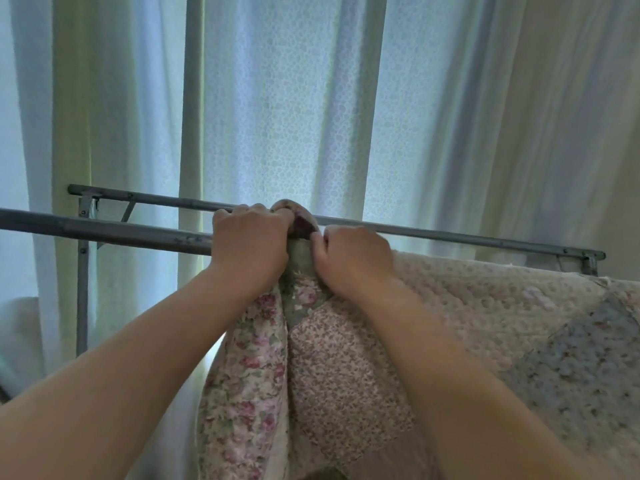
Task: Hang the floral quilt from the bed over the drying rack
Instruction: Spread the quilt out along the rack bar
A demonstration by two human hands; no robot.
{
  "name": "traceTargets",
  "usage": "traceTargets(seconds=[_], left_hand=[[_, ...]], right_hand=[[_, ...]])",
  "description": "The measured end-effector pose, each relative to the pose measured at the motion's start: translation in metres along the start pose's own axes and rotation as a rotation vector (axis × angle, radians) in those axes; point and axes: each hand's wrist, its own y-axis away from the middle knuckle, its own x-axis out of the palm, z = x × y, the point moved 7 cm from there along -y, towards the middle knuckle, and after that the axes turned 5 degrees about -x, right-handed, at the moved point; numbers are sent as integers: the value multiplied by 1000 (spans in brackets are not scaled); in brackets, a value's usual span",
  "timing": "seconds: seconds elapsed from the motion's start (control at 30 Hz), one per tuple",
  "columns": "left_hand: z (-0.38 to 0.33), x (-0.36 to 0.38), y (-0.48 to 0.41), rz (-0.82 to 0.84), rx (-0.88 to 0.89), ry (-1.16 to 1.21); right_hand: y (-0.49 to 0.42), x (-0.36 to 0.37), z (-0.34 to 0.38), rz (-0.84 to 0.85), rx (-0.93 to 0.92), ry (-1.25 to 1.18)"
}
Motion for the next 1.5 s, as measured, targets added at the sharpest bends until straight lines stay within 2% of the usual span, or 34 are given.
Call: traceTargets(seconds=[0.17, 0.3, 0.4, 0.6, 0.7, 0.8, 1.03, 1.2, 1.37, 1.5], left_hand=[[15, 4, -5, 126, -9, 142], [33, 7, -15, 207, -76, 276], [39, 6, -16, 221, -78, 290], [57, -2, -14, 120, -46, 189], [69, -8, -6, 48, -25, 221], [79, -8, 0, 61, -36, 268], [104, -12, 4, 41, -115, 170], [100, -16, 9, -2, -49, 45], [79, -23, 17, -58, 150, -15], [82, -31, 5, -54, 92, -20]], right_hand=[[11, 1, 12, -222, 61, 75], [11, 4, 9, -224, 89, 119], [12, 4, 8, -218, 84, 115], [13, 3, 6, -271, 62, 162], [14, 1, 6, -296, 54, 162], [14, 4, 9, -293, 53, 153], [15, 3, 5, -304, 59, 142], [13, 6, 8, -285, 73, 125], [16, 4, 4, -279, 89, 104], [11, 1, 12, -227, 107, 60]])
